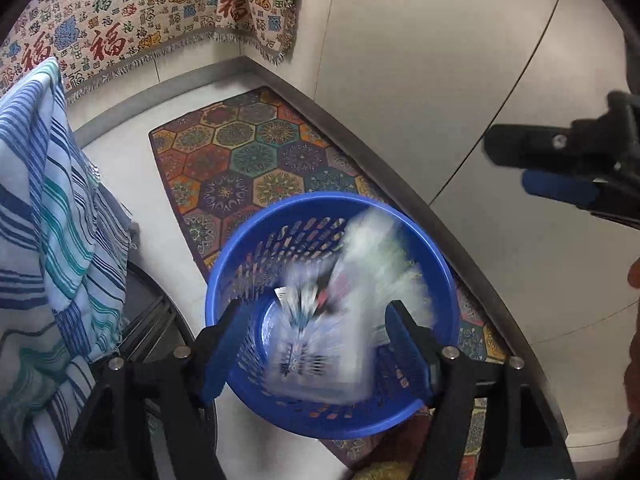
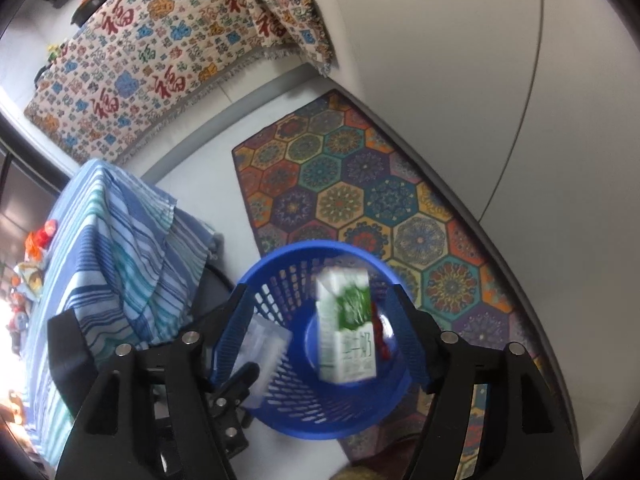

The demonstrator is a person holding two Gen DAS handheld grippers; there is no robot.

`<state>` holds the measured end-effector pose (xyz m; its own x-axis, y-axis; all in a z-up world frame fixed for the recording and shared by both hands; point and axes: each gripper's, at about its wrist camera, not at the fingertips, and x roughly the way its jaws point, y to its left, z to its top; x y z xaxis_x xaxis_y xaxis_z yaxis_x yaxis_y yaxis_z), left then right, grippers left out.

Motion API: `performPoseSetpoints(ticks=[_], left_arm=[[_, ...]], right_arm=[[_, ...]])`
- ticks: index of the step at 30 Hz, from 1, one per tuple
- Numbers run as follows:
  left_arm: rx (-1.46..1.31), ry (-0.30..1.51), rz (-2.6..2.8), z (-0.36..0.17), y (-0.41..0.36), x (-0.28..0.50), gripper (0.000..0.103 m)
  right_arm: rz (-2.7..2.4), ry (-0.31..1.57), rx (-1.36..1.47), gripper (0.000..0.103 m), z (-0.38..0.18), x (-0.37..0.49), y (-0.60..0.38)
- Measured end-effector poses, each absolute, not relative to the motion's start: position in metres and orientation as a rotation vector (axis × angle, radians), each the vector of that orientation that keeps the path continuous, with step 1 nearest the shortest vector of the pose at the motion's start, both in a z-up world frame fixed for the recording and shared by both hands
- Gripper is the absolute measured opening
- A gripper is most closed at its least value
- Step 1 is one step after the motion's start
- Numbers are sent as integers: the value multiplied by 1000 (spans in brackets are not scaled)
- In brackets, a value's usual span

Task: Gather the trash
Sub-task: 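Carry both items to the blue wastebasket and open both grippers to drop them, then swing both tools back over the table toward the remaining wrappers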

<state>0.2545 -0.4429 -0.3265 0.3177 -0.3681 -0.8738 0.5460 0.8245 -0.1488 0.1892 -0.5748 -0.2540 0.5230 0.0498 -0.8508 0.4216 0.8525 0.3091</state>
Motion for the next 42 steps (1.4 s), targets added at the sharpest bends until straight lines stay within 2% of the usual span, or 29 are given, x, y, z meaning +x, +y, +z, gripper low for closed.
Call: performPoseSetpoints(ticks=[4,10,15,18,25,33,42], left_arm=[[149,1069,-618,-311,-436,249,73],[78,994,-644,-254,-416,229,73],[31,880,-672,-190,-368,200,77],[40,854,-641,-172,-329,189,77],[101,866,-434,-169,-211,183,77],[91,924,-190,-199,-80,205,77],[75,925,-148,-207,-21,221,78]], right_arm=[[-266,950,514,76,-239,186,-576],[-337,831,432,92,-204,185,-564],[-341,749,343,93,-178,184,-542],[-287,725,300,94,-166,188,-517],[-28,737,141,95,-153,203,-396],[186,844,-25,96,-179,219,-258],[131,957,-42,98,-208,257,-191]])
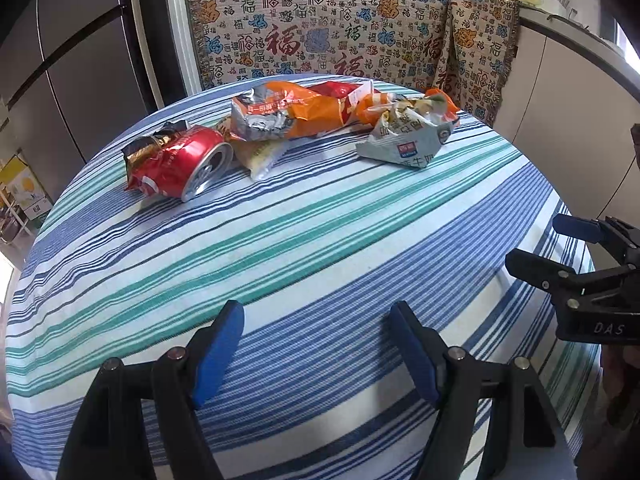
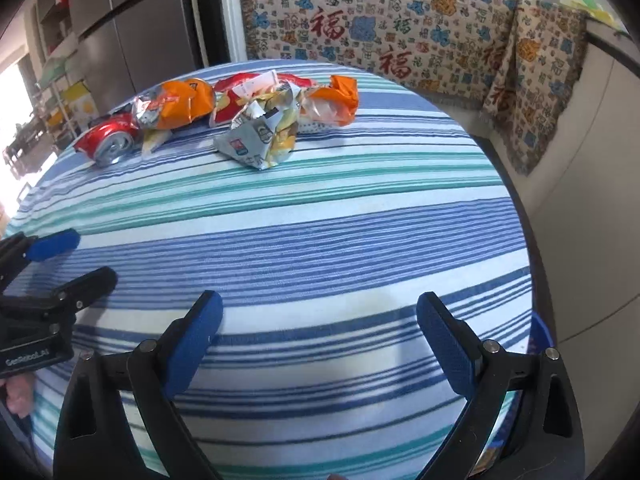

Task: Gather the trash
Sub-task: 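Swing both tools back over the table toward the remaining wrappers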

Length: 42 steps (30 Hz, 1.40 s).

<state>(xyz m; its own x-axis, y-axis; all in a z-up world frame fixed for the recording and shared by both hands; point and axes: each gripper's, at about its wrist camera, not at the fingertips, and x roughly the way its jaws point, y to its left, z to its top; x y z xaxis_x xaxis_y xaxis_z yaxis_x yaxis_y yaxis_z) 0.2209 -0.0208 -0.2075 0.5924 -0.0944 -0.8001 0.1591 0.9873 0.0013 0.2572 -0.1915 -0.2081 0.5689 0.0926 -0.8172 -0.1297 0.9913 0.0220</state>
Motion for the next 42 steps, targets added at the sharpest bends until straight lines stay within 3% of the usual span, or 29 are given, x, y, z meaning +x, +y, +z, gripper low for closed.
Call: performPoseSetpoints(ticks=[5,10,15,42], left_arm=[[63,928,-135,-209,-10,225,81],[77,945,-147,-211,-13,235,96],[83,953,-140,-213,-13,238,103],[31,939,-191,-211,-3,233,103]], right_arm=[[89,981,-8,102,-218,283,-194],[45,980,11,103,-218,300,-197],[44,980,13,103,-218,303,-197],[45,978,14,103,-217,304,-201]])
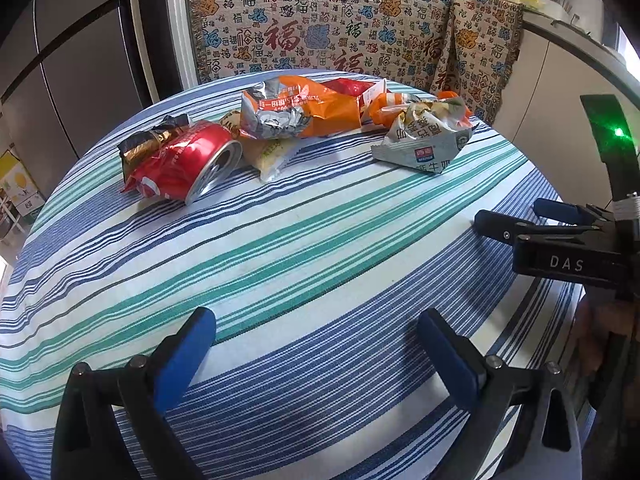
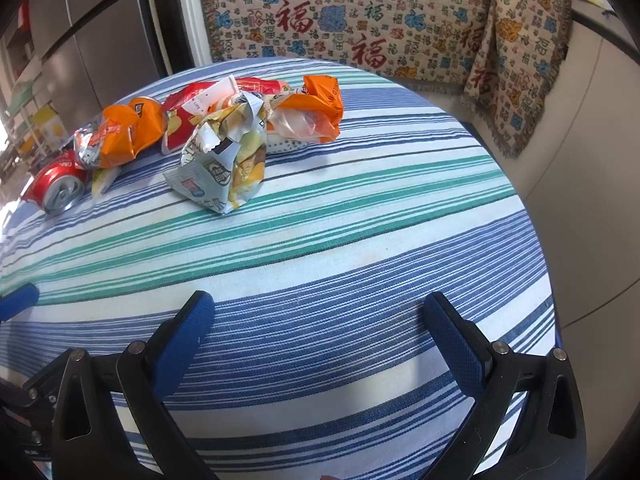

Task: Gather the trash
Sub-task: 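Swing both tools back over the table toward the remaining wrappers, then grasp the gold-black wrapper with the left gripper while the right gripper approaches the silver wrapper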

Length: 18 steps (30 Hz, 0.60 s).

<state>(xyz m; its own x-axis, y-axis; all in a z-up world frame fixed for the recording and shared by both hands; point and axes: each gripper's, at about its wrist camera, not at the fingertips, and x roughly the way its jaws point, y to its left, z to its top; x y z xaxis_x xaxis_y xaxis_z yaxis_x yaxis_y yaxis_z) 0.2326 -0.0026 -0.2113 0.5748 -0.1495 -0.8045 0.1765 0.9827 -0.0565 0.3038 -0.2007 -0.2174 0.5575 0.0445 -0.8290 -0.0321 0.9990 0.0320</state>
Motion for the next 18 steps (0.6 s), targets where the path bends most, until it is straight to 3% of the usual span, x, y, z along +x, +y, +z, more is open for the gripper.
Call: performPoseSetpoints(ticks=[10,18], left_arm=[[-88,891,-154,-200,64,234,103],[-194,814,-123,-158,139,311,101]], right_arm=[[36,976,16,103,-216,299,-201],[37,976,15,103,-216,299,-202]])
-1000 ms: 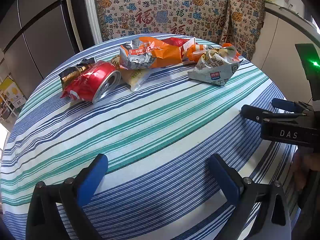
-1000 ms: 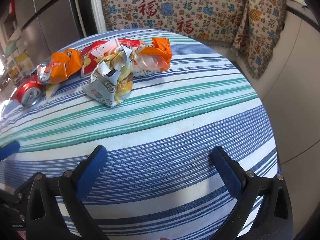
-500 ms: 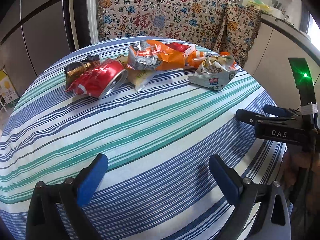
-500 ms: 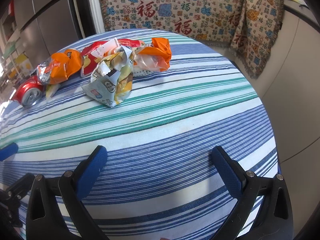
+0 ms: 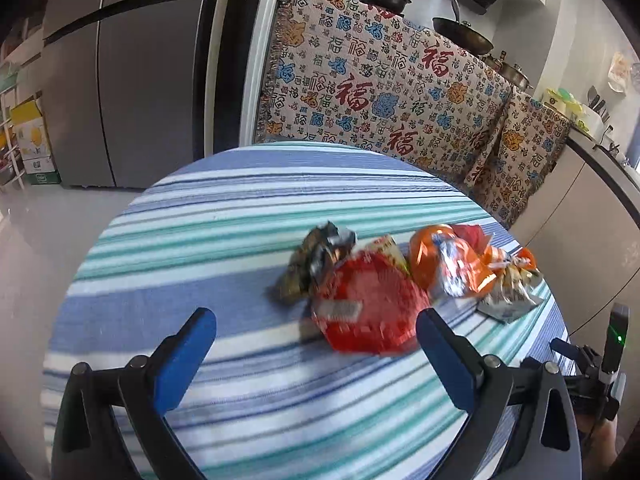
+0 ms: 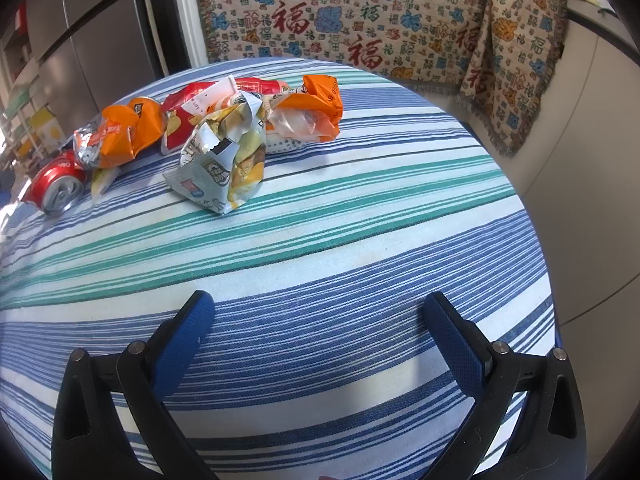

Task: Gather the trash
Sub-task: 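Grasp the gold-black wrapper with the left gripper while the right gripper approaches the silver wrapper, then grasp the crumpled silver-gold wrapper with the right gripper and lift it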

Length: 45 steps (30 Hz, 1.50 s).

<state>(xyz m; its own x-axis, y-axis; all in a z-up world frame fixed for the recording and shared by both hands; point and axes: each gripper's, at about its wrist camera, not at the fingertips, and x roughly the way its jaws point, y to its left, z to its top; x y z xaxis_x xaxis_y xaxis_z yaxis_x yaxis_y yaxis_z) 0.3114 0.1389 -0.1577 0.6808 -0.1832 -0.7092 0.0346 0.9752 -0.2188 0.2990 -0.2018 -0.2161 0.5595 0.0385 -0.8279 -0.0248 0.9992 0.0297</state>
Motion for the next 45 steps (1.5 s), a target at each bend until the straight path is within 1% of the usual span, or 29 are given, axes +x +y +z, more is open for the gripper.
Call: performPoseSetpoints(ticks=[3,5,7,8,9,10,13,17,22,27,29,30,32,33,34,35,38,39,41,42,43,44,45], left_arm=[[-132,844,-159,-163,139,346,101],[-118,899,-212,-176,137,365,97],[-94,937,-243,-187,136,375,81],[-109,927,-268,-189,136,377,77],[-132,926,-292,-191,138,378,58],[-153,934,-306,-193,139,380,35],[-169,920,-288,-193,143,374,34],[-145,901,-163,-180,151,340,34],[-78,909,2,-165,136,269,34],[6,906,44,-182,93,214,35],[21,908,41,-192,80,204,37],[36,902,42,-196,72,199,39],[67,908,52,-203,60,196,49],[64,898,51,-205,58,194,56],[59,895,46,-205,57,193,71],[50,908,38,-206,56,195,77],[2,922,27,-206,64,192,78],[-8,925,24,-207,66,191,78],[-21,922,24,-207,72,187,78],[-20,923,29,-207,74,185,78],[-23,923,28,-206,77,183,78],[-24,924,26,-206,79,182,78],[-25,924,25,-206,82,180,78]], right_arm=[[41,978,13,103,-216,299,-202],[41,978,13,103,-216,299,-203],[42,978,13,103,-216,299,-203],[42,978,13,103,-216,299,-203],[42,978,13,103,-216,299,-203],[42,978,13,103,-216,299,-203],[42,978,13,103,-216,299,-203],[43,978,13,103,-216,299,-204],[44,979,16,103,-216,300,-205],[73,981,21,103,-215,300,-209],[125,972,32,103,-213,297,-209],[158,963,53,102,-211,296,-210],[195,943,100,102,-206,297,-210],[206,928,115,102,-202,297,-210],[220,913,126,102,-197,299,-208],[232,902,132,102,-193,304,-205],[252,906,134,101,-186,326,-195],[258,916,138,99,-187,336,-191],[262,934,159,83,-192,351,-186],[255,935,175,53,-196,356,-184],[270,953,170,32,-199,359,-182],[277,956,154,31,-199,358,-181],[286,951,136,27,-198,354,-179]])
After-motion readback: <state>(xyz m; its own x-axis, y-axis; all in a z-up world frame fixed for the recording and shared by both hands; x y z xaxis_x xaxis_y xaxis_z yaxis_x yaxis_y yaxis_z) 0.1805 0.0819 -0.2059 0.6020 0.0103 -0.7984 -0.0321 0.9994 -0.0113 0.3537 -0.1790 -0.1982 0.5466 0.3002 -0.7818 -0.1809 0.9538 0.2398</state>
